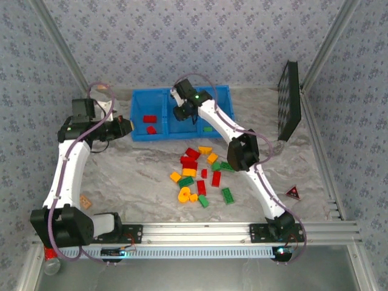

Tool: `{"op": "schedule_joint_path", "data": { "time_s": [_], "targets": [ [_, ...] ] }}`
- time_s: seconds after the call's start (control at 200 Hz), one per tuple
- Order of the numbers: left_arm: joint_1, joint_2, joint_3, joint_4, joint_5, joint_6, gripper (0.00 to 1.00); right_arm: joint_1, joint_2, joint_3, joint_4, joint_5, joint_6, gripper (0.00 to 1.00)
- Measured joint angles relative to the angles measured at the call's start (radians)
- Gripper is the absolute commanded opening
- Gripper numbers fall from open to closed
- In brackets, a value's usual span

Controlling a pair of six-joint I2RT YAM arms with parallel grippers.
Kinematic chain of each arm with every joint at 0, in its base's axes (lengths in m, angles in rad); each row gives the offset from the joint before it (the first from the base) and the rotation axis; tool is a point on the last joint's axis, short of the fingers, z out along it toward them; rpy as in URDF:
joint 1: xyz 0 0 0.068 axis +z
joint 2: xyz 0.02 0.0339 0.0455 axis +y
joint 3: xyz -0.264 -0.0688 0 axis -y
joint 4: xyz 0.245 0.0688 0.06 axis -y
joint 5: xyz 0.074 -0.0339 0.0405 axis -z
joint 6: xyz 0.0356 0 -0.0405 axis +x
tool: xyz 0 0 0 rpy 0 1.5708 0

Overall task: Sort the legos into containers by color
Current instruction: Place the lego in the container.

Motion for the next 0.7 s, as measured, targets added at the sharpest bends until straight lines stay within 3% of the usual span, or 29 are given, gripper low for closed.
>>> {"op": "schedule_joint_path", "data": {
  "time_s": [0.2,0.3,0.51,0.7],
  "targets": [
    [0.000,-0.014,0.000,0.000,-0.006,0.010,0.23,0.014,0.018,-0.021,-0.032,0.019,-0.040,0.45],
    [0.000,-0.014,0.000,0.000,-0.007,0.019,0.41,0.019,0.018,-0.022,-0.033,0.034,-0.050,0.47],
    [0.000,-0.034,0.000,-0.008,-0.022,0.043,0.50,0.027,0.009,-0.027,-0.042,0.056,-0.046,0.49],
    [-0.017,-0.121,0.000,-0.013,-0.044,0.094,0.73,0.038,-0.170,-0.195,-0.049,0.063,-0.010,0.57]
  ]
}}
